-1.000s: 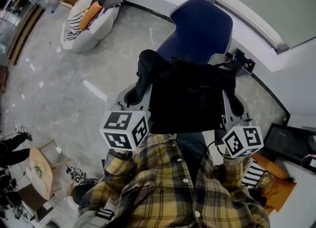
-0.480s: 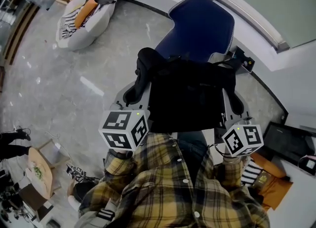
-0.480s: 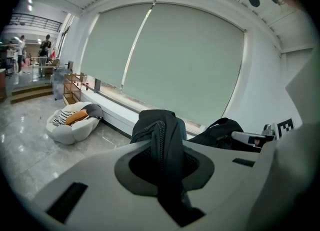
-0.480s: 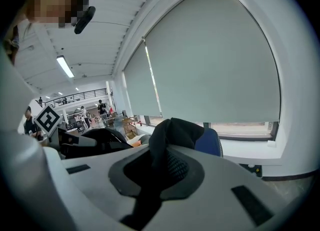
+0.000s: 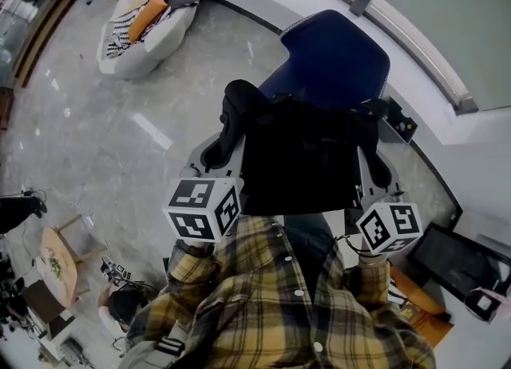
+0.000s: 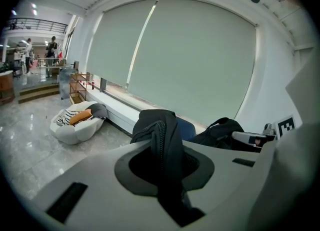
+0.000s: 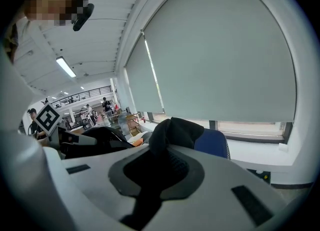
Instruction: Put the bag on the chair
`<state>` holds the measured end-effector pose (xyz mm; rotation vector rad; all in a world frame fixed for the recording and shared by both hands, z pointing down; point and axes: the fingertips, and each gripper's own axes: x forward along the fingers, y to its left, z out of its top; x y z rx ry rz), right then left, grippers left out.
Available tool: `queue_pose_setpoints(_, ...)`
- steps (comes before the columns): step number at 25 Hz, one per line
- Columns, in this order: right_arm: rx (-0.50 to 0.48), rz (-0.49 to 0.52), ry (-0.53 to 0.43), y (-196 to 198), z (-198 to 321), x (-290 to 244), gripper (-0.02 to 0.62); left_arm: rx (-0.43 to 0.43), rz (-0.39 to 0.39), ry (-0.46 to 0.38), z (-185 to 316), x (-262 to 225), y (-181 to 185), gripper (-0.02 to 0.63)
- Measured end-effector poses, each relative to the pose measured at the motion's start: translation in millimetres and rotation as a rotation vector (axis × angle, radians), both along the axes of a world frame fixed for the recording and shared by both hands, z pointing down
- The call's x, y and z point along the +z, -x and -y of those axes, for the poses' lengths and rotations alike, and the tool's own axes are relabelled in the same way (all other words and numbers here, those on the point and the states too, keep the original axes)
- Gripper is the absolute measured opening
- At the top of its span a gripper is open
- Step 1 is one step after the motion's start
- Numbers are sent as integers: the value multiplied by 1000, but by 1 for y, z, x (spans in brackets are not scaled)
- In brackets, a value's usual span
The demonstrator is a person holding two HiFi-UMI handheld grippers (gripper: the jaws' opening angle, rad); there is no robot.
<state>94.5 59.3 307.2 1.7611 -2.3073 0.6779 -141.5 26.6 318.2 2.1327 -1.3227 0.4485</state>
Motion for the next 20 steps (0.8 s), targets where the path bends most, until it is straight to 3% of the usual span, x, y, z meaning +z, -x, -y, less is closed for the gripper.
queue_pose_setpoints(13, -118, 11, 3, -60, 94, -3, 37, -117, 36, -7, 72, -9, -60, 71)
queue_pose_setpoints(20, -179, 20, 17, -75, 128, 1, 37, -172, 55, -1, 91, -9, -73, 70)
